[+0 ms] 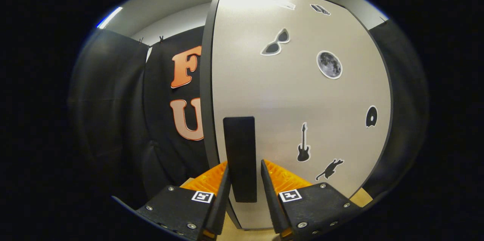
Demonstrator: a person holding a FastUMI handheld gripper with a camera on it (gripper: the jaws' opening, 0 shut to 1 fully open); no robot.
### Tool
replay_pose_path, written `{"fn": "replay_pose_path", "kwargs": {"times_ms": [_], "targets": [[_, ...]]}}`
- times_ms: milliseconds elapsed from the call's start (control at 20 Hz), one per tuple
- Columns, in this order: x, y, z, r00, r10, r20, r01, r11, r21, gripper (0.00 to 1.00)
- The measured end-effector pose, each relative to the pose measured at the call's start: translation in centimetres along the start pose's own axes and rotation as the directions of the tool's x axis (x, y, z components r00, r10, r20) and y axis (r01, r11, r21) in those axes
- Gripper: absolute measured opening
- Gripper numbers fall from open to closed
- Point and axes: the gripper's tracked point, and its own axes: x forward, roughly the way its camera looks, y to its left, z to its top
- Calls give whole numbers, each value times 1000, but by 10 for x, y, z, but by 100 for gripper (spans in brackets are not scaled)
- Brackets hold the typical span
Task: Open the shoe cabinet door, grab the shoes and put them into the shoe cabinet, then close the shoe cabinet door.
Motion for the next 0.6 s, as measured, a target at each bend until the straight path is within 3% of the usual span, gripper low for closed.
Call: {"fn": "replay_pose_path", "kwargs": {"times_ms": [100, 200, 600], "targets": [[0, 0, 1, 1000, -7, 10, 7, 1000, -11, 37], [-2, 0, 0, 1000, -6, 11, 6, 1000, -3, 34], [-19, -5, 0, 999, -46, 4, 46, 998, 43, 31]]}}
